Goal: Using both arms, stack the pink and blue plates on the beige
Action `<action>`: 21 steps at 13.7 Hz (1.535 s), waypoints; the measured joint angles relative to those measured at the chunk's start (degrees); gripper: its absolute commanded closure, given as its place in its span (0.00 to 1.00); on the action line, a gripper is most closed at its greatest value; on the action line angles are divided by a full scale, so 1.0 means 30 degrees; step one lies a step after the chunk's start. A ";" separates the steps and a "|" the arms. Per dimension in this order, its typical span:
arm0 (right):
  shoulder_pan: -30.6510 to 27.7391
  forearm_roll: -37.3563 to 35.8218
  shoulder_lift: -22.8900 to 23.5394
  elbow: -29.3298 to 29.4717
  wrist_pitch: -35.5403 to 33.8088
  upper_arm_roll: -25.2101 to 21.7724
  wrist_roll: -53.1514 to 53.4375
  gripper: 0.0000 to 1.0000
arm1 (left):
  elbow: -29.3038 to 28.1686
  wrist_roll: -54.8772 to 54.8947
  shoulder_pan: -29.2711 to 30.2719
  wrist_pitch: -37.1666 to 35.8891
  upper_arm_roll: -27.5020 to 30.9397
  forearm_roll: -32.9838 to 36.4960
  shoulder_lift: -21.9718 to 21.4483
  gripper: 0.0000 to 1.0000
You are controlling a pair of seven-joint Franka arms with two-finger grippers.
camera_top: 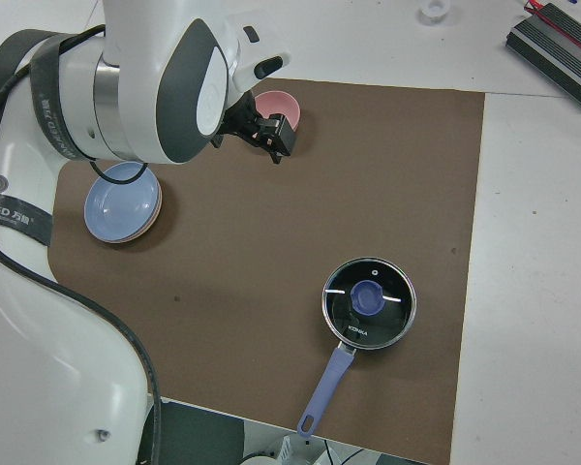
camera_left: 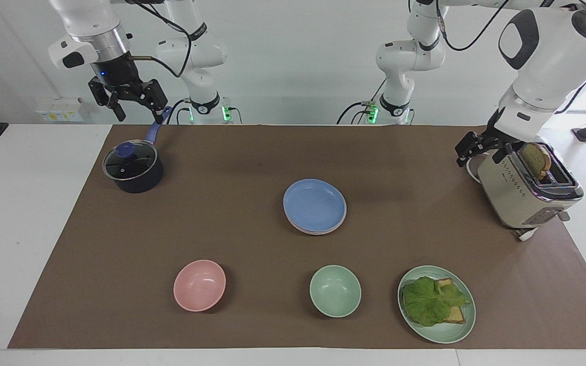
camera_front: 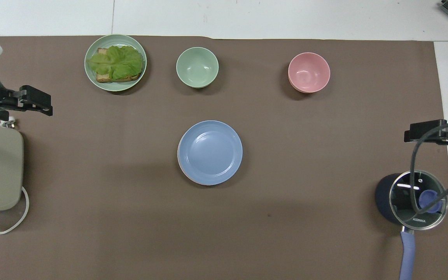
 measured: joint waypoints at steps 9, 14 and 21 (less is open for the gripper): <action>-0.0153 -0.0315 0.0642 0.0466 -0.0584 0.0052 -0.1169 0.00 | 0.0000 0.0000 0.0000 0.0000 0.0000 0.0000 0.0000 0.00; -0.0224 -0.0734 0.0642 0.0475 -0.0584 0.0024 -0.1914 0.00 | 0.0000 0.0000 0.0000 0.0000 0.0000 0.0000 0.0000 0.00; -0.0224 -0.0729 0.0617 0.0557 -0.1083 0.0061 -0.1913 0.00 | 0.0000 0.0000 0.0000 -0.0001 0.0000 0.0000 0.0000 0.00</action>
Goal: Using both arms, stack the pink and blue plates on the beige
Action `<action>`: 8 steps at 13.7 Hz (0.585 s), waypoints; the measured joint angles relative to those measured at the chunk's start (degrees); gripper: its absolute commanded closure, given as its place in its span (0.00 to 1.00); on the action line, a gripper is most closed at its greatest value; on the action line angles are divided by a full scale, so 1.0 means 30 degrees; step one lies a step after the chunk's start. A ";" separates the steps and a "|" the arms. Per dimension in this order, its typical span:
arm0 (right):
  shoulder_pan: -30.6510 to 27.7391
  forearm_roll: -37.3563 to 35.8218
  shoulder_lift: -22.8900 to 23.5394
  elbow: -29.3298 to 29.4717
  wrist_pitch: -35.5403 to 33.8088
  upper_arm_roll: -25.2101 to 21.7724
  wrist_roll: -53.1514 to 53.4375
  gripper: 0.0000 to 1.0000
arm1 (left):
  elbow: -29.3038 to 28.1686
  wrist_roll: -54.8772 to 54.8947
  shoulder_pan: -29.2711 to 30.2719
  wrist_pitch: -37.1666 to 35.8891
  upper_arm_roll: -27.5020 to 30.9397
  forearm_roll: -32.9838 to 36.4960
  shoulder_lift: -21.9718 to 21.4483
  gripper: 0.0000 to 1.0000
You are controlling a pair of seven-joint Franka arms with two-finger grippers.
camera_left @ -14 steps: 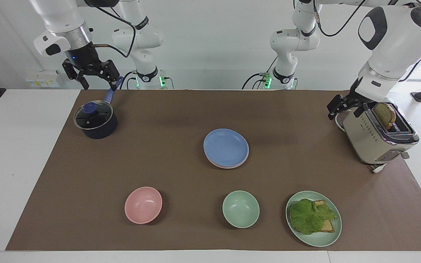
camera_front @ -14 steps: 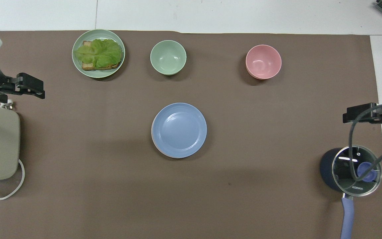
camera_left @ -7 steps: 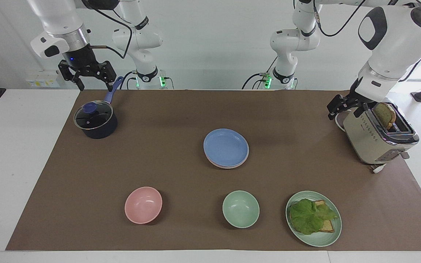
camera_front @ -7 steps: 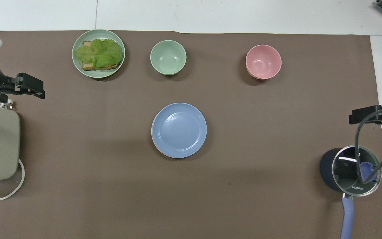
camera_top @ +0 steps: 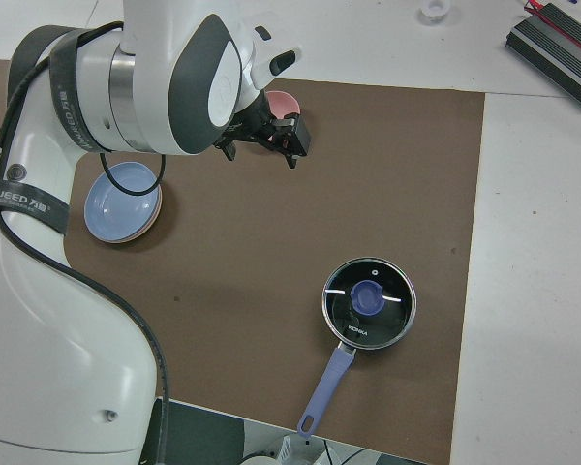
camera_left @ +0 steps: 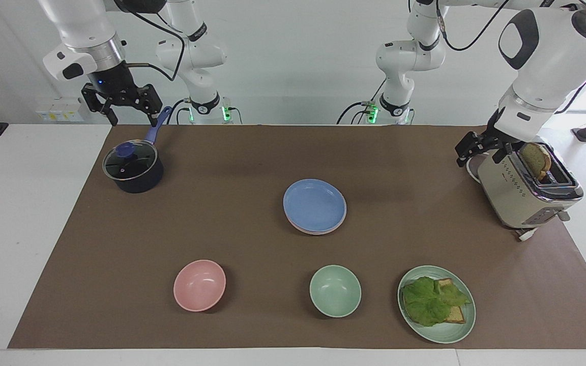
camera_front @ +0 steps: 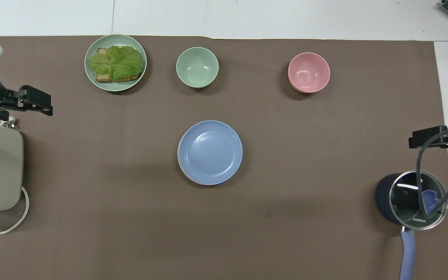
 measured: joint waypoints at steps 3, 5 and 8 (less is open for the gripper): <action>0.0000 0.0000 -0.0035 0.0032 -0.0033 0.0020 0.0000 0.00 | 0.0000 0.0000 0.0000 0.0000 0.0000 0.0000 0.0000 0.00; 0.0000 0.0000 -0.0046 0.0035 -0.0107 0.0021 0.0000 0.00 | 0.0000 0.0000 0.0000 0.0000 0.0000 0.0000 0.0000 0.00; 0.0000 0.0000 -0.0053 0.0042 -0.0150 0.0021 0.0000 0.00 | 0.0000 0.0000 0.0000 0.0000 0.0000 0.0000 0.0000 0.00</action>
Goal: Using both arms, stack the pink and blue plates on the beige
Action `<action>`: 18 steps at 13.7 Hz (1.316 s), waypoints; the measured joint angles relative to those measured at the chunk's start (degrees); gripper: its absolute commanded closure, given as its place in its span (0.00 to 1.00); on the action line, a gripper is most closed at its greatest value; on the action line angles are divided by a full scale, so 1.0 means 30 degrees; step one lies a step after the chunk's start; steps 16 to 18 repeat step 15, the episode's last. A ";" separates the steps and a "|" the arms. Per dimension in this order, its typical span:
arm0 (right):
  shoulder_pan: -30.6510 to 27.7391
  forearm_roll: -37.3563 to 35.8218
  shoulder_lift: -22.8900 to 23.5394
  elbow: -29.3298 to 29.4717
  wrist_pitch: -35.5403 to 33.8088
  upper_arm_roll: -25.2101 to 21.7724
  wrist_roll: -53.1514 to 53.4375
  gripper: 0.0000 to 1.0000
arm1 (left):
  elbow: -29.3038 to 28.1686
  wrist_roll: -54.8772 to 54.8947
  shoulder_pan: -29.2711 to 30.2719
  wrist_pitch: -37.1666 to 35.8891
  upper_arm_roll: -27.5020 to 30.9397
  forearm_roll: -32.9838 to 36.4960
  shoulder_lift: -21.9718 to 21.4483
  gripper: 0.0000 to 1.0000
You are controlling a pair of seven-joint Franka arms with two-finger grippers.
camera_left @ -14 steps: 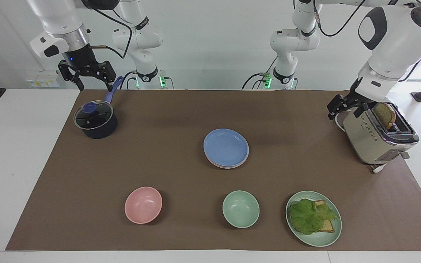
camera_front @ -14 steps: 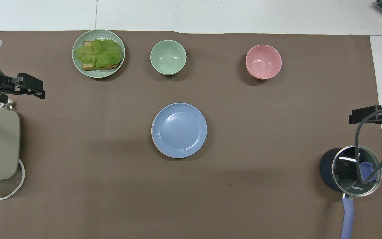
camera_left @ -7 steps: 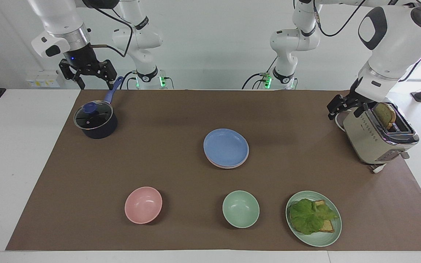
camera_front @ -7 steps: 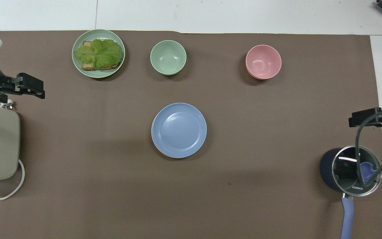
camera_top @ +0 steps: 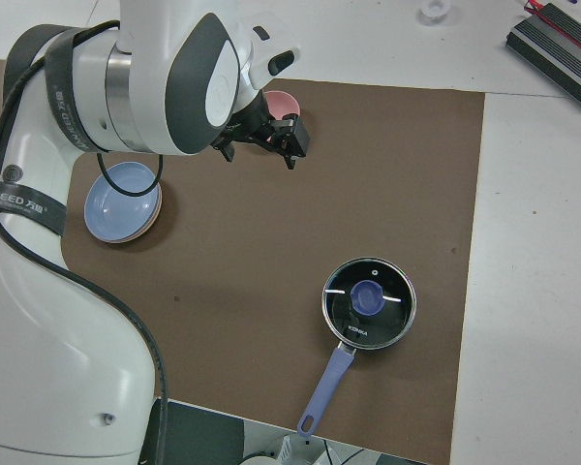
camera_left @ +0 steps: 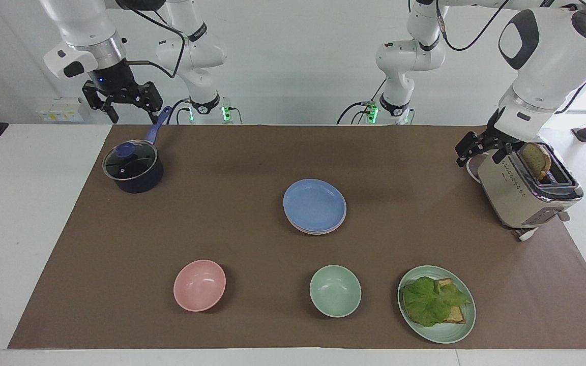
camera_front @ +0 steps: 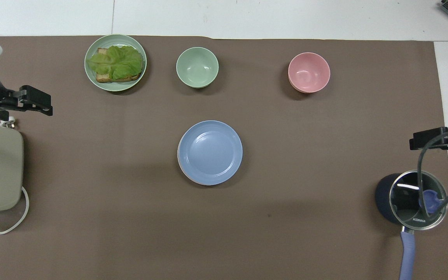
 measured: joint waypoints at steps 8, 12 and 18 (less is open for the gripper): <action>0.0000 0.0005 -0.0020 0.0000 -0.0050 0.0003 0.0000 0.00 | 0.0000 0.0000 0.0000 0.0000 0.0000 0.0000 0.0000 0.00; 0.0002 0.0257 -0.0033 0.0000 -0.0057 0.0007 0.0007 0.00 | 0.0000 0.0000 0.0000 0.0000 0.0000 0.0000 0.0000 0.00; 0.0002 0.0698 -0.0036 0.0000 -0.0067 0.0005 0.0029 0.00 | 0.0000 0.0000 0.0000 -0.0001 0.0000 0.0000 0.0000 0.00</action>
